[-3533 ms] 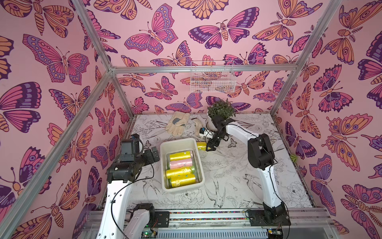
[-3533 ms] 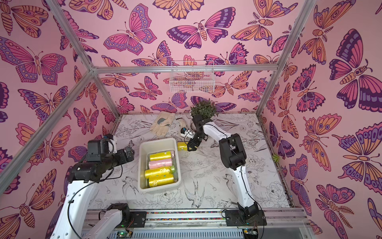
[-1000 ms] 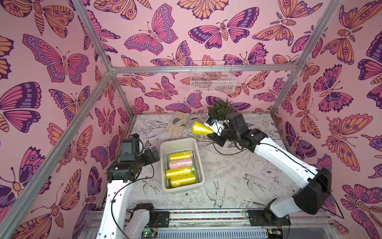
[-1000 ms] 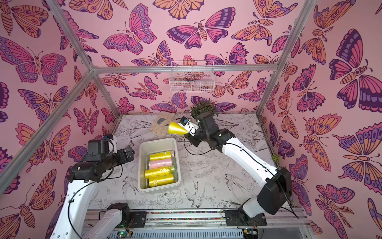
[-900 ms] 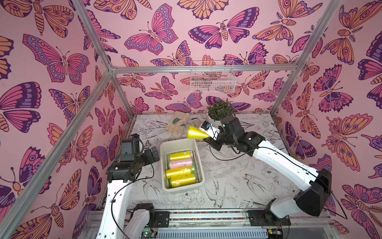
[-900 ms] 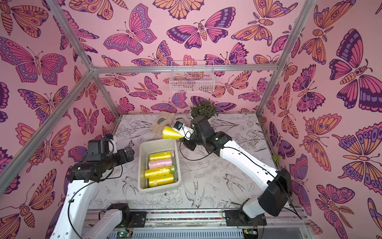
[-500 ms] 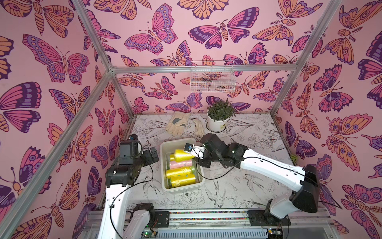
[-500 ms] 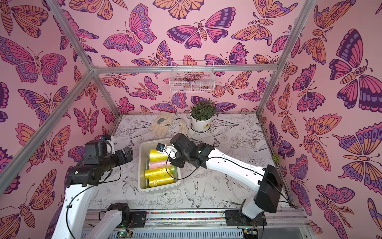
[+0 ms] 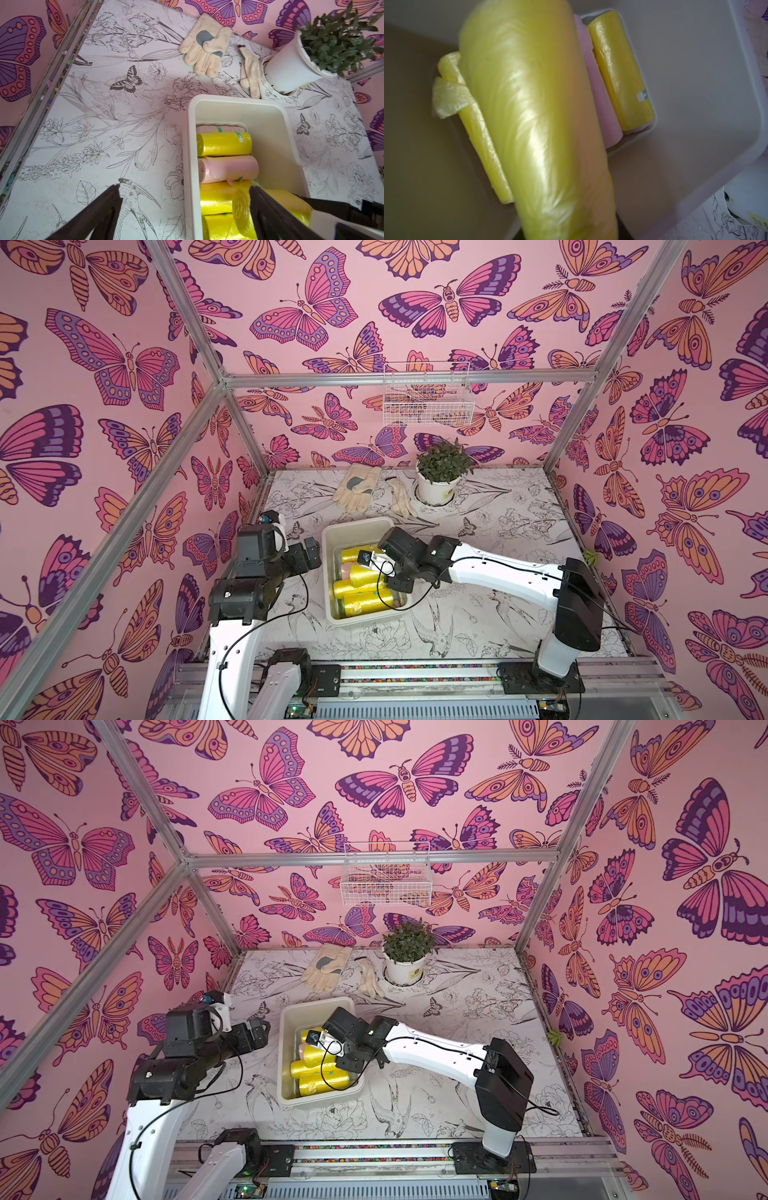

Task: Put the roll of trash bags into the storage box
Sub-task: Place the roll of trash bags in the storage box.

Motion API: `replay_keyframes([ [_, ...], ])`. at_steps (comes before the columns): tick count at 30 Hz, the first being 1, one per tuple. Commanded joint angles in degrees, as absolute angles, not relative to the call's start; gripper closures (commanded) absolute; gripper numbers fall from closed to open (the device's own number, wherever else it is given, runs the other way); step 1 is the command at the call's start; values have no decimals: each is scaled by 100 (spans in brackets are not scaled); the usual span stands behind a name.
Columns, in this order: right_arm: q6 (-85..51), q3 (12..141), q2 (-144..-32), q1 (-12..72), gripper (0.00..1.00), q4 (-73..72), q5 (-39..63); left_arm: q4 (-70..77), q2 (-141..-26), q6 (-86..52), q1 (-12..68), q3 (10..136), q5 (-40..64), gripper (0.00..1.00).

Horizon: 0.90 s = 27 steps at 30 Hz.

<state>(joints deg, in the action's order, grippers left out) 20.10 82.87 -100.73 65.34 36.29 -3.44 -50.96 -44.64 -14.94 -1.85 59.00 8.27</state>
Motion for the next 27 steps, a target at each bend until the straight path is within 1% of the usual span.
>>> replay_keyframes([
  [1,1720,8568,-10283,6539,80,3515,-396,-4960,-4167,-1284,-189,5890,1341,0],
  [5,1635,8786,-10541,6557,74,3580,-360,-4833,-3786,-1240,-160,5812,1511,0],
  [8,1578,8976,-10766,6579,66,3689,-356,-4720,-3516,-1236,-143,5719,1531,0],
  [12,1503,8929,-10864,6602,48,3556,-362,-4697,-3393,-1248,-99,5669,1367,0],
  [15,1488,8753,-10777,6617,37,3320,-324,-4705,-3410,-1255,-88,5669,1332,0],
  [18,1485,8675,-10660,6628,19,3266,-353,-4724,-3433,-1262,-88,5669,1245,0],
  [21,1538,8705,-10568,6658,16,3326,-352,-4735,-3423,-1272,-79,5661,1195,0],
  [27,1454,8584,-10036,6723,15,3209,16,-4734,-3437,-1283,-71,5651,1147,0],
])
